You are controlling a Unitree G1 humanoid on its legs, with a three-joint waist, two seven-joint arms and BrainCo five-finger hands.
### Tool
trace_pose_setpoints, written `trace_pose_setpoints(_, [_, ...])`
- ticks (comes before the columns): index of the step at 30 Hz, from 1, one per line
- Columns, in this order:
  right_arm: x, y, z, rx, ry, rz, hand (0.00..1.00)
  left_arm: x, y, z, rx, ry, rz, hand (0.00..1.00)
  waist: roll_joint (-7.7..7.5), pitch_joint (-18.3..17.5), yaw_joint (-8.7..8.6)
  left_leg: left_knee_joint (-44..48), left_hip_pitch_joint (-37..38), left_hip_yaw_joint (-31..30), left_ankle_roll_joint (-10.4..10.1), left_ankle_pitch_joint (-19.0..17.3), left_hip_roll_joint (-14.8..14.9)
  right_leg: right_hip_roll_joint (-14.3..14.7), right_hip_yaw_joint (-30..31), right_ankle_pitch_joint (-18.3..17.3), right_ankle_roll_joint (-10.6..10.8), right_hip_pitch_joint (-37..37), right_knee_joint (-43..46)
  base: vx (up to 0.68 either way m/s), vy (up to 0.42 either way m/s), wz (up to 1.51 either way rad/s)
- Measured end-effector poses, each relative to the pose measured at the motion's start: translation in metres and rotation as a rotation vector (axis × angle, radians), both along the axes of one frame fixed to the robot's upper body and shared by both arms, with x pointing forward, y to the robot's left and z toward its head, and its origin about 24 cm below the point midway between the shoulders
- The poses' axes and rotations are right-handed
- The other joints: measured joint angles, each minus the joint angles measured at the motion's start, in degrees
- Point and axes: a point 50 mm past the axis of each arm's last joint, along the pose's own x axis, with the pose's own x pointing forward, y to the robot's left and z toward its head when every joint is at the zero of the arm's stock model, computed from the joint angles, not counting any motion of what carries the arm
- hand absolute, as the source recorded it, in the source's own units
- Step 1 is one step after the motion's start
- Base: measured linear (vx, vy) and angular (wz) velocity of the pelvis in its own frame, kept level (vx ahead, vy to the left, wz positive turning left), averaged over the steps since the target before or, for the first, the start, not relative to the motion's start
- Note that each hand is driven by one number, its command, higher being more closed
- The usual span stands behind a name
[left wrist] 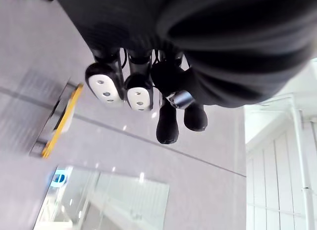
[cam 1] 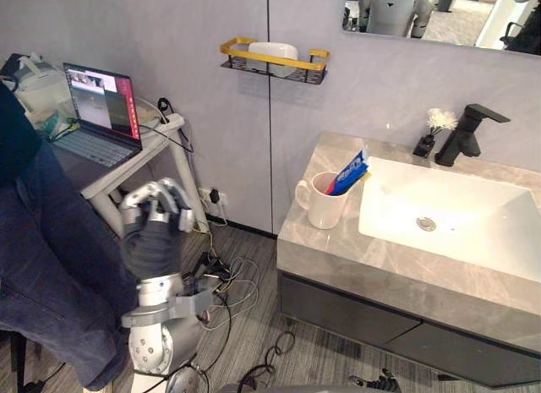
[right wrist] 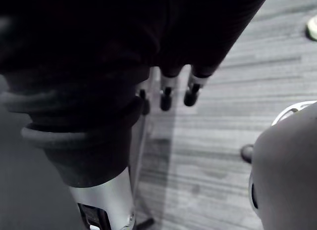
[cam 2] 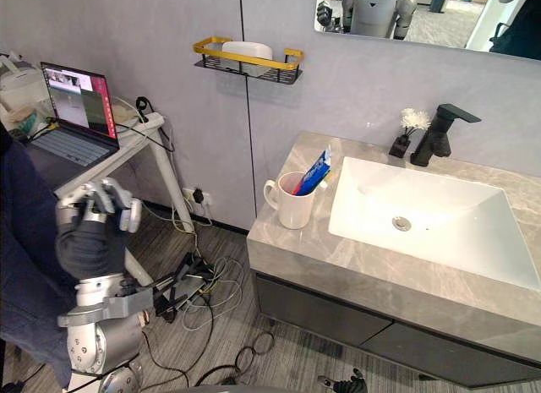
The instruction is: Organize washtable
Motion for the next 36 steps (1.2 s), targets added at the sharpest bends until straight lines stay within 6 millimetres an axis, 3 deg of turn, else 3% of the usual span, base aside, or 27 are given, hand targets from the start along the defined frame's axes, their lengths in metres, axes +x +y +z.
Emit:
trace_pose_setpoints(3, [-0.002,0.0,-0.001,0.007,0.014,0.01,0.0,0.005,-0.015,-0.015,-0.025,0.077,-0.151,1.0,0.23,-0.3,-0.22,-0.1,0.5,0.7,-0.2,-0.1,0.5,0.6,1.0,0.5,-0.5,0.1,-0.8,0.01,-0.019,-0.19])
trace_pose_setpoints(5, [0.001,0.001,-0.002,0.018,0.019,0.046,0.0,0.011,-0.025,-0.038,0.001,0.202,-0.23,1.0,0.53,-0.9,-1.32,-0.3,1.2,1.3,-0.3,-0.2,0.8,0.8,2.0,0.6,-0.6,0.1,-1.0,-0.01,-0.013,-0.2])
trace_pose_setpoints(8, [0.002,-0.003,-0.002,0.005,0.026,0.088,0.0,0.019,-0.035,-0.065,0.079,0.322,-0.319,1.0,1.32,-1.4,-1.36,-1.8,3.2,2.6,-0.5,0.0,1.3,1.2,3.7,0.9,-0.9,0.4,-1.6,-0.03,-0.01,-0.34])
trace_pose_setpoints(10, [0.008,-0.002,-0.001,0.013,0.019,0.129,0.0,0.026,-0.038,-0.085,0.159,0.419,-0.39,1.0,1.56,-1.4,-2.89,-3.6,4.5,3.3,-0.8,0.6,2.0,1.8,4.8,0.9,-1.4,0.3,-2.3,-0.04,-0.024,-0.27])
trace_pose_setpoints(19, [0.016,-0.006,0.0,0.025,0.015,0.203,0.0,0.047,-0.044,-0.115,0.217,0.581,-0.489,1.0,1.96,-1.4,-5.08,-6.3,4.2,6.5,-1.0,1.0,2.8,2.8,7.6,1.9,-1.4,-2.3,-4.5,0.02,-0.007,-0.19])
trace_pose_setpoints(21, [0.021,-0.006,0.001,0.026,0.008,0.207,0.0,0.054,-0.043,-0.116,0.231,0.584,-0.48,1.0,2.16,-1.1,-6.16,-6.3,3.6,6.8,-1.0,1.0,2.7,2.8,8.2,2.7,-1.1,-2.8,-5.2,0.07,0.008,-0.09])
trace_pose_setpoints(24, [0.023,-0.005,0.001,0.025,0.011,0.223,0.0,0.062,-0.045,-0.107,0.241,0.548,-0.481,1.0,1.14,-0.4,-6.24,-6.2,3.6,8.0,-1.0,1.0,2.7,2.8,8.6,3.4,-1.8,-2.9,-6.4,0.08,0.002,-0.18])
trace_pose_setpoints(30, [0.026,-0.015,0.004,-0.008,0.005,0.248,0.0,0.072,-0.044,-0.102,0.246,0.541,-0.436,1.0,1.3,-0.3,-7.39,-4.3,3.4,9.4,-0.7,-1.7,2.5,2.6,9.8,3.5,-2.0,-2.9,-6.7,0.06,0.011,-0.12])
trace_pose_setpoints(36, [0.006,-0.024,0.002,-0.019,0.059,0.272,0.0,0.081,-0.044,-0.101,0.244,0.548,-0.399,1.0,1.46,-0.2,-7.55,-4.2,2.6,9.5,-0.7,-1.8,2.5,2.5,9.8,3.5,-2.1,-3.7,-6.7,0.01,0.001,-0.01])
